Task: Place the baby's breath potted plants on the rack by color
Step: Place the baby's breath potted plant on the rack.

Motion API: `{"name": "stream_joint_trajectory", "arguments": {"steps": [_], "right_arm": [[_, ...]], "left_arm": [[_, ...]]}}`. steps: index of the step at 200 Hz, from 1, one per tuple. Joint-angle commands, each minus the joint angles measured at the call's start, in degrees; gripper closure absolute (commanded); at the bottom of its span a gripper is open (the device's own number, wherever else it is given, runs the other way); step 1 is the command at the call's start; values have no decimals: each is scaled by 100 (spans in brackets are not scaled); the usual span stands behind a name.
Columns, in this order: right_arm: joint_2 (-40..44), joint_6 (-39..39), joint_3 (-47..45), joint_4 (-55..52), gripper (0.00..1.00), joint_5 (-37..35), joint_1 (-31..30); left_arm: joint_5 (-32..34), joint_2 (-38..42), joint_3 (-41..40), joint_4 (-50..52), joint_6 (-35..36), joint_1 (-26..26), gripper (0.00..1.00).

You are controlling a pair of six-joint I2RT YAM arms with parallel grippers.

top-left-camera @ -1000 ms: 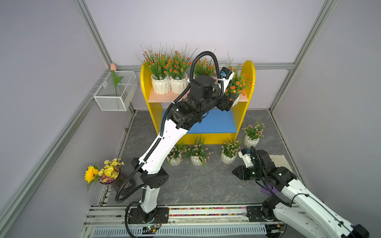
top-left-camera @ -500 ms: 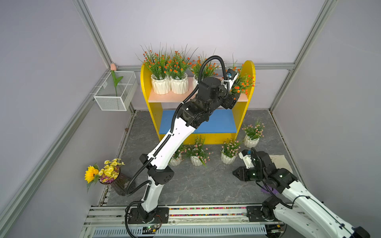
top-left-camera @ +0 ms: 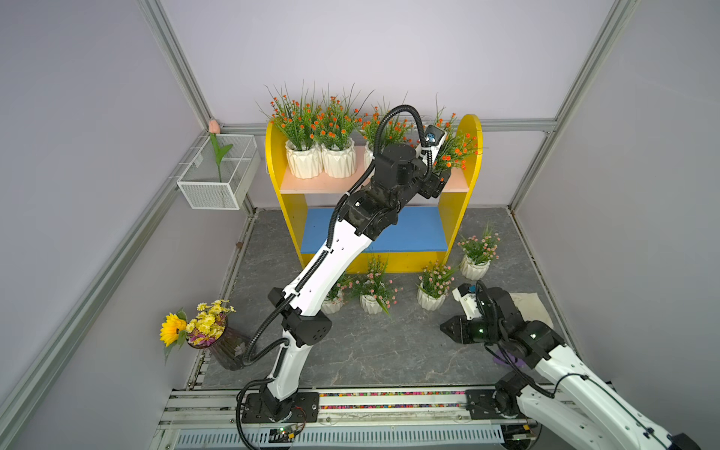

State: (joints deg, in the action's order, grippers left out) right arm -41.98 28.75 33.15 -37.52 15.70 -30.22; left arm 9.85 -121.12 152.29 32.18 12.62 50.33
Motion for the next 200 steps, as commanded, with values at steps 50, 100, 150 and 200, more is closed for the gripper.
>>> {"name": "stream_joint_trajectory", "arguments": {"steps": [50,100,150,200], "right_arm": [[84,148,-98,-61,74,-85,-39],[110,167,-102,-51,73,-107,-42],[104,174,-115,-19,73,-101,-45],[119,183,-105,-29,73,-109,-38]], "left_arm": [[101,-231,251,-569,-76,-205,55],[71,-276,250,-572,-67,-200,37],[61,-267,249,-583,-69,-205,23],[103,-329,253,-621,-67,-201,12]]}}
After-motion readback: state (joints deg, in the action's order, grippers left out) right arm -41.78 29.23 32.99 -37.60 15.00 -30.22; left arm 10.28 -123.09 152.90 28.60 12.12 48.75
